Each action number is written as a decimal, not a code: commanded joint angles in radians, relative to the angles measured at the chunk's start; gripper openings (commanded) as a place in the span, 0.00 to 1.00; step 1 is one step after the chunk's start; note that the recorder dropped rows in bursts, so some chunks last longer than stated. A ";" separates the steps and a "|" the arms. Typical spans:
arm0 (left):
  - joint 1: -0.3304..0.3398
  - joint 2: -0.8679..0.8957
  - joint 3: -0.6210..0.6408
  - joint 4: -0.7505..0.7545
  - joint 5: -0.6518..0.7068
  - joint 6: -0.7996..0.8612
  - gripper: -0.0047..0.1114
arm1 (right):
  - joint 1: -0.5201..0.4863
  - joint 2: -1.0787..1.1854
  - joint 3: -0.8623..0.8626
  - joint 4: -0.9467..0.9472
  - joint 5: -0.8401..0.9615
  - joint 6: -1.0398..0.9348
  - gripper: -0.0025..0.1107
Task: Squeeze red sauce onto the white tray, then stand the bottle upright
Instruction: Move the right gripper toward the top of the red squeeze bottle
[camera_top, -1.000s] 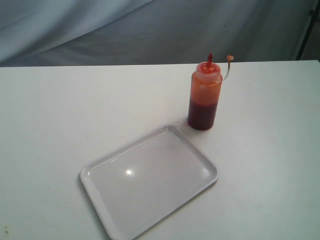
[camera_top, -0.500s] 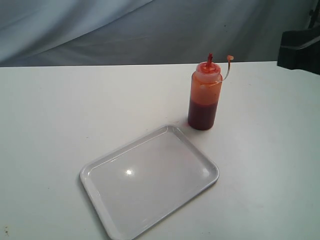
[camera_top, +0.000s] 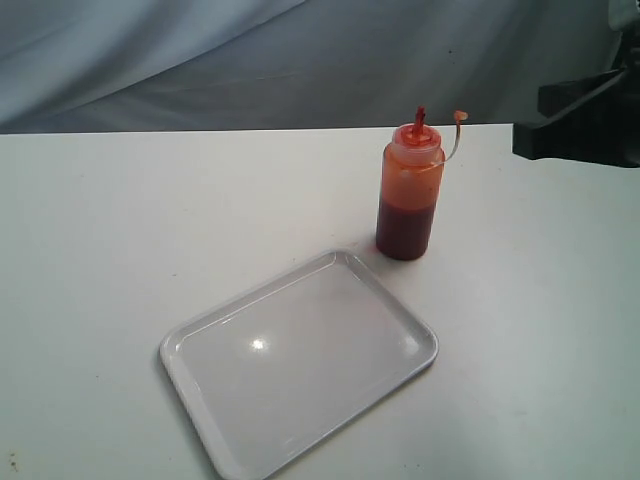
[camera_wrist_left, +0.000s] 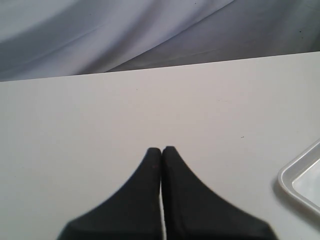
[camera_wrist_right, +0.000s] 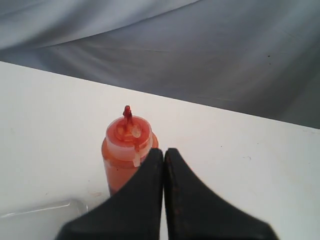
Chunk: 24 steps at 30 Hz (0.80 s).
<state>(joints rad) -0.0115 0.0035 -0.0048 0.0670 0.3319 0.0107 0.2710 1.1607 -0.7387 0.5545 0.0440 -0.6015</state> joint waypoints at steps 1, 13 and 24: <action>-0.005 -0.003 0.005 -0.005 -0.013 0.000 0.05 | 0.047 0.010 -0.008 0.002 -0.062 -0.007 0.02; -0.005 -0.003 0.005 -0.005 -0.013 -0.003 0.05 | 0.276 0.089 -0.008 -0.114 -0.295 0.006 0.02; -0.005 -0.003 0.005 -0.005 -0.013 -0.003 0.05 | 0.287 0.274 -0.008 -0.114 -0.423 0.162 0.02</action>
<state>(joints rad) -0.0115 0.0035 -0.0048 0.0670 0.3319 0.0107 0.5560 1.4063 -0.7395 0.4506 -0.3384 -0.4803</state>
